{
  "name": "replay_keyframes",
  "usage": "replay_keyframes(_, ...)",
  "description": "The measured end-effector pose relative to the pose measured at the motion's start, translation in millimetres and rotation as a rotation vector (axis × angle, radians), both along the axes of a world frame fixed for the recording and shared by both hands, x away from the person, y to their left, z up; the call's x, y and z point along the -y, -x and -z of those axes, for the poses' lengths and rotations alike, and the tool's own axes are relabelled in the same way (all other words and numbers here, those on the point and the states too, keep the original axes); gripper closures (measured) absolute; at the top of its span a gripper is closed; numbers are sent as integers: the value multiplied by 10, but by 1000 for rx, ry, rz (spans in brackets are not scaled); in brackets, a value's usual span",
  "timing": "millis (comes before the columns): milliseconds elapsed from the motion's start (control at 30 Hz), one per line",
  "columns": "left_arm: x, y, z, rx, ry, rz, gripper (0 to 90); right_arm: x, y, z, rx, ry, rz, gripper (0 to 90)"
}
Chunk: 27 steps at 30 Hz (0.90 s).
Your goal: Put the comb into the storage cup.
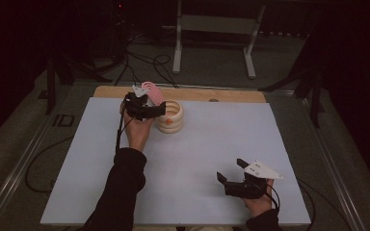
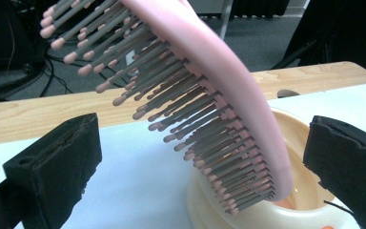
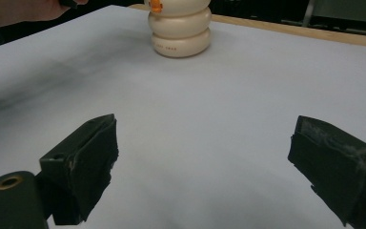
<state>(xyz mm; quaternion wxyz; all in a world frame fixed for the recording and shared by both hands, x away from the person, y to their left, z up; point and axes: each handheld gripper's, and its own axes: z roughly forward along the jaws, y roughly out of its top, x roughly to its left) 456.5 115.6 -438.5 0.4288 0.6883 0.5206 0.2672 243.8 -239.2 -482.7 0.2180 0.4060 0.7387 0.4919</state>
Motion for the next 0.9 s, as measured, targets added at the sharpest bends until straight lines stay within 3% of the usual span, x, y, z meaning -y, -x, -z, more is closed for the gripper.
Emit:
replay_keyframes(400, 10, 21, -4, 16, -70, 6, 1, -3, 1, 2, -4, -2, 2, 89)
replay_keyframes(900, -77, 79, -30, 15, -53, 32, 1, -9, 0, 7, -6, -2, -1, 90)
